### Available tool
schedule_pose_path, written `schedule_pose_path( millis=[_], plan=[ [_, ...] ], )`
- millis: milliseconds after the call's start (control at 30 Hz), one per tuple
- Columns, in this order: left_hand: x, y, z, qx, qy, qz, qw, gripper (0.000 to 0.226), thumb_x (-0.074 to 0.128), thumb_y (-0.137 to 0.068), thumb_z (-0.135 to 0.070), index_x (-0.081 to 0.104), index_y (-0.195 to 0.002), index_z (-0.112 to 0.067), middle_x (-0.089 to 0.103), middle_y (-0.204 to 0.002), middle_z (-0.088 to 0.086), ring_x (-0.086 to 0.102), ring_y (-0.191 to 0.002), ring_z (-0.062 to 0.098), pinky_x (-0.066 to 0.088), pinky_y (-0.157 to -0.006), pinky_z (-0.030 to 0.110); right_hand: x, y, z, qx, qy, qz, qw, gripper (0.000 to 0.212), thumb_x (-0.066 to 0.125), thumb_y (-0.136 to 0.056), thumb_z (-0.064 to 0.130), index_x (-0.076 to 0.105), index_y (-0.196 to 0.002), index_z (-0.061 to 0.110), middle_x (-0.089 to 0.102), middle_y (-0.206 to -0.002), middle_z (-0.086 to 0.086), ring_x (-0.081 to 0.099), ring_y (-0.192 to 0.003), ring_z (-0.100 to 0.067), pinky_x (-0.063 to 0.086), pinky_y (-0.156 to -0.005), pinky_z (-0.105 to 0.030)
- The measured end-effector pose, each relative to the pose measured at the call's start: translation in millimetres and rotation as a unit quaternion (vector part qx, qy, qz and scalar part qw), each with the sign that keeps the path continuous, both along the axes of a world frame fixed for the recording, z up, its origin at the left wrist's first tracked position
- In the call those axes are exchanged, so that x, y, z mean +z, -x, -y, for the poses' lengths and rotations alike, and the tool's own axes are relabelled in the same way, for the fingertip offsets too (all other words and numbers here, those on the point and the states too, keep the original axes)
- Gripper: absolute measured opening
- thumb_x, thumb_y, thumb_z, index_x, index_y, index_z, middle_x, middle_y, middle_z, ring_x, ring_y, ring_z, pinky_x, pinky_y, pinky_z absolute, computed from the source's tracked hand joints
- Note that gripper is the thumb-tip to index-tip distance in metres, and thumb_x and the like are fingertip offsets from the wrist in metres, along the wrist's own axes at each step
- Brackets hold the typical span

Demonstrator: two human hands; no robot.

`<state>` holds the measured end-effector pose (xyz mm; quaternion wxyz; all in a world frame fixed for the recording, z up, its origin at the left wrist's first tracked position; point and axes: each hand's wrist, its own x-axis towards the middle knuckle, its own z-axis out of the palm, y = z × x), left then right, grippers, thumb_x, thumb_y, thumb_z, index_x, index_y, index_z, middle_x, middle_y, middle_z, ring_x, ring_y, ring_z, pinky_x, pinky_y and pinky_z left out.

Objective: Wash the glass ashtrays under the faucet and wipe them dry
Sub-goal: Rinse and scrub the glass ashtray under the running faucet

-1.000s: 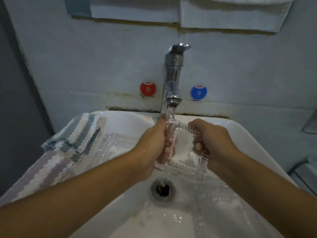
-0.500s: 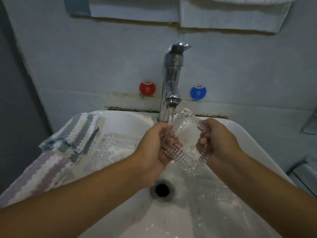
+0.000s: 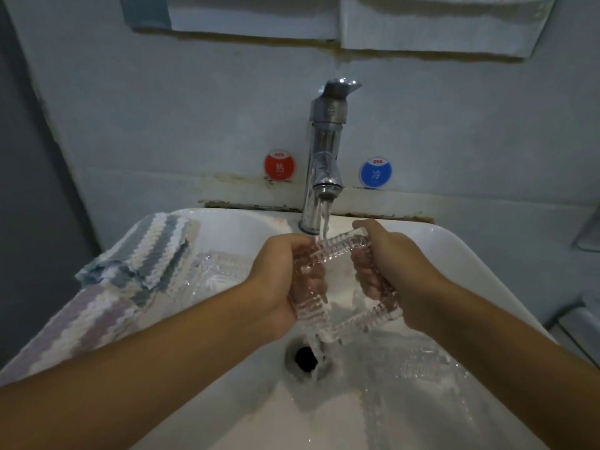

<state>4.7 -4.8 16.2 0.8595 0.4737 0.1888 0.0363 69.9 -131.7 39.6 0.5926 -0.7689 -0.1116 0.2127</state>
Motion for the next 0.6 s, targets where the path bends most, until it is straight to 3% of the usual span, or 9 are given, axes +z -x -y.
schedule_pose_path(
  millis=[100, 233, 400, 500, 600],
  plan=[
    [2.4, 2.5, 2.4, 0.009, 0.045, 0.02, 0.999, 0.052, 0.043, -0.098, -0.043, 0.051, -0.053, -0.018, 0.043, -0.048, -0.002, 0.037, -0.037, 0.013, 0.033, -0.038, 0.019, -2.9, 5.4, -1.9, -0.055, -0.07, -0.039, 0.995, 0.05, 0.037, -0.102, 0.037, 0.044, -0.056, 0.018, 0.039, -0.044, 0.001, 0.032, -0.036, -0.013, 0.024, -0.034, -0.019],
    [1.3, 6.0, 9.9, 0.058, -0.1, 0.026, 0.993, 0.058, 0.033, -0.102, -0.058, 0.051, -0.061, -0.02, 0.047, -0.051, -0.004, 0.039, -0.041, 0.011, 0.034, -0.047, 0.024, -6.7, 7.5, -2.2, -0.099, -0.112, -0.088, 0.985, 0.047, 0.035, -0.103, 0.032, 0.044, -0.059, 0.017, 0.04, -0.044, 0.0, 0.034, -0.033, -0.012, 0.025, -0.033, -0.014],
    [-7.5, 2.9, 20.6, 0.109, -0.239, 0.033, 0.964, 0.058, 0.023, -0.102, -0.058, 0.059, -0.083, -0.016, 0.05, -0.057, -0.005, 0.042, -0.044, 0.005, 0.038, -0.041, 0.015, -7.3, 7.0, -5.1, -0.161, -0.12, -0.057, 0.978, 0.046, 0.032, -0.104, 0.035, 0.044, -0.064, 0.015, 0.041, -0.039, 0.002, 0.035, -0.028, -0.011, 0.026, -0.033, -0.015],
    [-6.1, 1.2, 16.1, 0.108, -0.211, 0.025, 0.971, 0.059, 0.025, -0.101, -0.059, 0.053, -0.071, -0.018, 0.043, -0.051, -0.006, 0.036, -0.042, 0.008, 0.035, -0.043, 0.022, -8.4, 8.5, -7.5, -0.163, -0.118, -0.055, 0.978, 0.042, 0.031, -0.103, 0.032, 0.045, -0.068, 0.014, 0.041, -0.039, 0.001, 0.037, -0.028, -0.012, 0.025, -0.034, -0.014],
    [-3.5, 0.1, 2.4, 0.025, -0.095, -0.01, 0.995, 0.063, 0.03, -0.101, -0.061, 0.048, -0.055, -0.021, 0.039, -0.05, -0.005, 0.031, -0.042, 0.012, 0.025, -0.046, 0.024, -8.8, 8.9, -7.2, -0.142, -0.13, -0.092, 0.977, 0.037, 0.033, -0.102, 0.029, 0.047, -0.071, 0.015, 0.041, -0.042, 0.0, 0.036, -0.029, -0.011, 0.024, -0.031, -0.013]
  ],
)
